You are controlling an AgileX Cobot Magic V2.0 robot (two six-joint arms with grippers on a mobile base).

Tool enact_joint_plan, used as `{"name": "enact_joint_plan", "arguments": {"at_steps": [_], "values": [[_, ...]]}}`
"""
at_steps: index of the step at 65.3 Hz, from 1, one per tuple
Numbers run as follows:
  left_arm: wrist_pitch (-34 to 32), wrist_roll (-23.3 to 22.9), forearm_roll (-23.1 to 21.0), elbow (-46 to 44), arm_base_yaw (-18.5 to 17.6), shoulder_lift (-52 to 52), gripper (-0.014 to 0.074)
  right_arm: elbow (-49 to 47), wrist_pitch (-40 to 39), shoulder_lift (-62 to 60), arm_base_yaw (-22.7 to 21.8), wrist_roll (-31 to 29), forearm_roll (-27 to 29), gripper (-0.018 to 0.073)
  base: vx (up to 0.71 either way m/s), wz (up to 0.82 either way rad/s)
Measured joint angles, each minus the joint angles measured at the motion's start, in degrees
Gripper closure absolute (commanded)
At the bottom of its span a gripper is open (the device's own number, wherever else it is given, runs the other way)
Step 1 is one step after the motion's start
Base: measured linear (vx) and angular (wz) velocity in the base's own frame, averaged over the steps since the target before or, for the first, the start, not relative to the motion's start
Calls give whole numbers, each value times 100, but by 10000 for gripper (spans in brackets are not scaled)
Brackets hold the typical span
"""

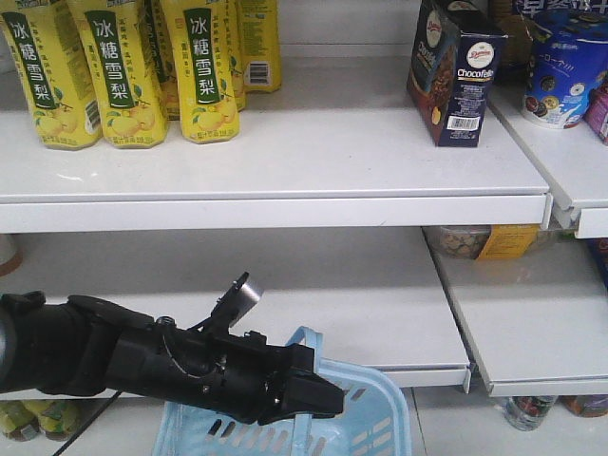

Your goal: Left arm holds basket, right arm returns cookies

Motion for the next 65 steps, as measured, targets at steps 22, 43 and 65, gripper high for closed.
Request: {"name": "enact_joint_plan", "arguments": {"at_steps": [22, 43, 65], "values": [[0, 0, 0, 0, 0, 0, 603, 0, -7, 0, 0, 0, 18, 568, 0, 0], [0, 0, 0, 0, 0, 0, 603, 0, -12, 0, 0, 0, 18, 568, 0, 0], [-14, 0, 0, 0, 0, 0, 603, 0, -17, 0, 0, 0, 18, 568, 0, 0]]}}
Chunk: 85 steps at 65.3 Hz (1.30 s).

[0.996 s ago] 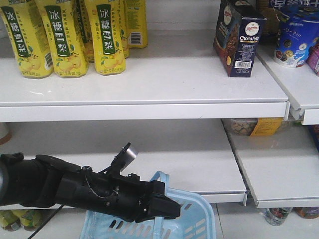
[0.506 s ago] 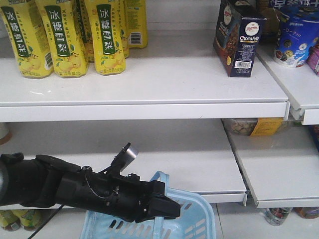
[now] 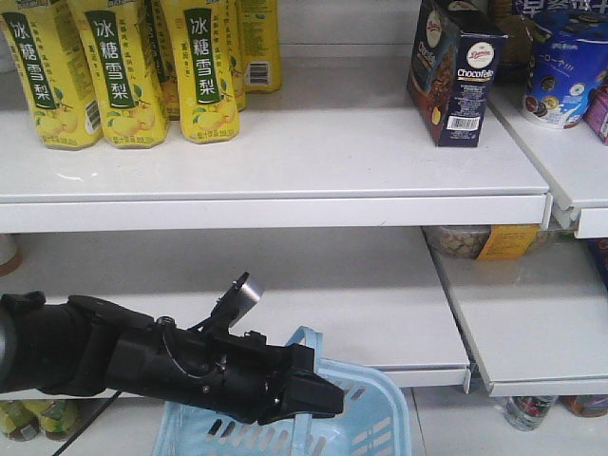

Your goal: Left arm holds basket, right arm returns cookies

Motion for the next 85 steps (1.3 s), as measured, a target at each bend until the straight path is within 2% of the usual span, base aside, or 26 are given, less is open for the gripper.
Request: {"name": "enact_joint_plan", "arguments": {"at_steps": [13, 28, 36, 44, 52, 56, 60, 68, 76, 80, 85], "values": [[-497, 0, 125, 372, -40, -572, 603, 0, -6, 0, 0, 0, 0, 568, 0, 0], [-1703, -1, 588, 1410, -349, -2408, 603, 0, -6, 0, 0, 0, 0, 568, 0, 0], [-2240, 11, 836, 1936, -370, -3177, 603, 0, -6, 0, 0, 0, 0, 568, 0, 0], [-2635, 10, 1470, 2330, -370, -3993, 603, 0, -6, 0, 0, 0, 0, 568, 0, 0], [-2877, -243, 2394, 2621, -381, -4812, 603, 0, -6, 0, 0, 0, 0, 568, 0, 0], [-3115, -601, 2919, 2795, -387, -5206, 603, 0, -6, 0, 0, 0, 0, 568, 0, 0], [-3335, -1214, 3549, 2966, -387, -5625, 603, 0, -6, 0, 0, 0, 0, 568, 0, 0], [-3543, -2831, 5165, 3356, -387, -6475, 603, 0, -6, 0, 0, 0, 0, 568, 0, 0], [-3654, -4709, 6867, 3696, -387, -7211, 603, 0, -6, 0, 0, 0, 0, 568, 0, 0], [-3768, -5338, 7625, 3844, -387, -7507, 603, 0, -6, 0, 0, 0, 0, 568, 0, 0], [-3993, -5793, 8208, 3984, -387, -7730, 603, 0, -6, 0, 0, 0, 0, 568, 0, 0]]}}
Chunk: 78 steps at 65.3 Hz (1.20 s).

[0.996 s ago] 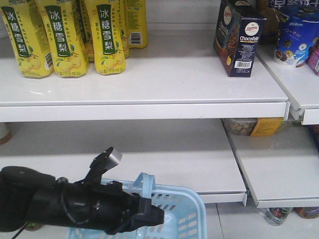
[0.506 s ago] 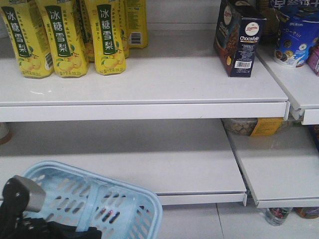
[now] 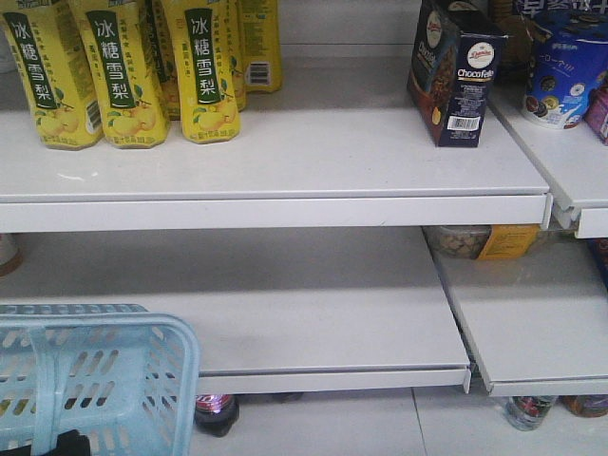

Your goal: Left arm holds basket, right arm returns cookies

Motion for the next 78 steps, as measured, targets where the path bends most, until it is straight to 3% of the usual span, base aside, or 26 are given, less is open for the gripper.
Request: {"name": "enact_joint_plan", "arguments": {"at_steps": [13, 24, 41, 63, 78], "values": [[-1016, -166, 580, 478, 62, -336, 603, 0, 0, 0, 0, 0, 0, 568, 0, 0], [-1382, -101, 738, 631, 660, -852, 603, 0, 0, 0, 0, 0, 0, 568, 0, 0], [-926, -91, 1650, 649, 1490, -1480, 603, 0, 0, 0, 0, 0, 0, 568, 0, 0], [-14, -720, 1881, 659, 2459, -2156, 603, 0, 0, 0, 0, 0, 0, 568, 0, 0], [172, -765, 2069, 659, 2854, -2217, 603, 0, 0, 0, 0, 0, 0, 568, 0, 0]]}}
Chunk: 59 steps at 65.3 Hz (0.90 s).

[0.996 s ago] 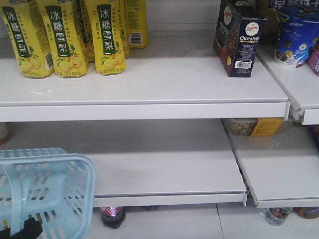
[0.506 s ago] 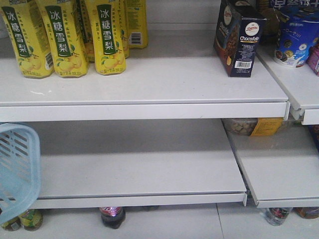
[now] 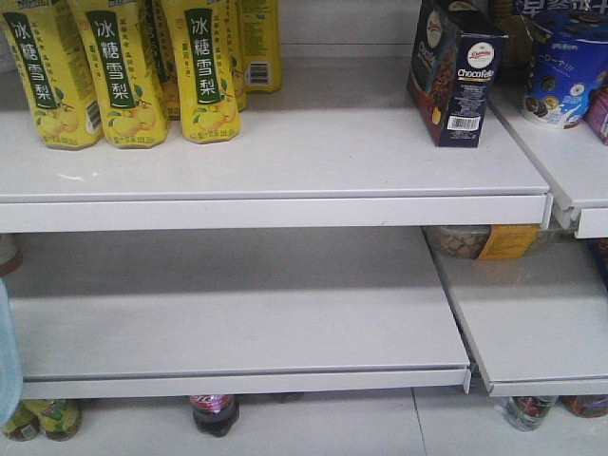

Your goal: Left arm holds basket, right arm returns cookies

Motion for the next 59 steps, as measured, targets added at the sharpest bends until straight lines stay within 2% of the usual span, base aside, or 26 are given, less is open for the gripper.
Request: {"name": "enact_joint_plan", "arguments": {"at_steps": [20, 39, 51, 59], "values": [[108, 0, 4, 0, 436, 0, 603, 0, 0, 0, 0, 0, 0, 568, 0, 0], [108, 0, -49, 0, 446, 0, 603, 0, 0, 0, 0, 0, 0, 568, 0, 0], [129, 598, -610, 0, 446, 0, 603, 0, 0, 0, 0, 0, 0, 568, 0, 0], [146, 819, -691, 0, 545, 0, 603, 0, 0, 0, 0, 0, 0, 568, 0, 0]]}}
